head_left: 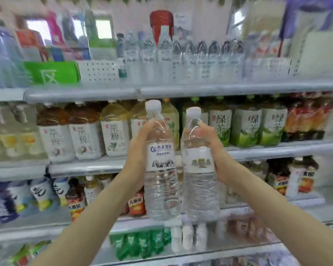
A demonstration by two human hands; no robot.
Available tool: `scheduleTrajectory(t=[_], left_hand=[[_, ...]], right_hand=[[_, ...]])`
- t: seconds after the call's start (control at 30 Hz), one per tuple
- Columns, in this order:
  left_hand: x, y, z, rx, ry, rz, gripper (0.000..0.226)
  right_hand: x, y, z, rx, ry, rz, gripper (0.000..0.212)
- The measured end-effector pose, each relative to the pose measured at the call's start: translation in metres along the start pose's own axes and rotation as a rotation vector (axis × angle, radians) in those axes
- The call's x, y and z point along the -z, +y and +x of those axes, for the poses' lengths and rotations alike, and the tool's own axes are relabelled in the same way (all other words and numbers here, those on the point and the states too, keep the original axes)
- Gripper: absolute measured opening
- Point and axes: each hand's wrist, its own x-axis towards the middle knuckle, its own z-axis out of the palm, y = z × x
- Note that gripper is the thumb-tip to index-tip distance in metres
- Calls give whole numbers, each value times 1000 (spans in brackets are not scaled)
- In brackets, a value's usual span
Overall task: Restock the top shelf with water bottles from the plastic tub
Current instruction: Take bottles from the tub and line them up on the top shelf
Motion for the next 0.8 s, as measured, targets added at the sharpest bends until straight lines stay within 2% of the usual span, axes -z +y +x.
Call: scheduleTrajectory(t=[0.1,0.13,0.23,0.3,0.33,0.4,0.53,0.67,0.7,0.8], left_hand=[[-7,30,2,-65,26,-4,25],[-8,39,3,-73,28,-11,25],[-10,61,7,-129,39,-29,28],[-12,73,11,-165,50,4,34],[-15,79,13,-180,60,15,36],[-20,86,18,-193,74,34,36],[-33,90,25,-199,99,46,34],[-51,91,32,-206,114,65,34],[-58,92,35,-208,110,71,33],[-77,100,44,-227,103,91,27]], right_hand=[[-8,-28,1,25,-59,47,57],[-11,-37,1,36,-77,33,60],[-19,-68,-5,83,-67,-20,37],[-19,-81,-1,115,-64,29,20],[-18,-85,1,122,-85,40,21],[-16,-93,4,112,-93,64,35],[-8,-101,13,128,-117,66,39],[8,-111,21,140,-176,47,73],[13,-115,21,150,-207,63,71],[36,-124,30,163,-233,124,35]])
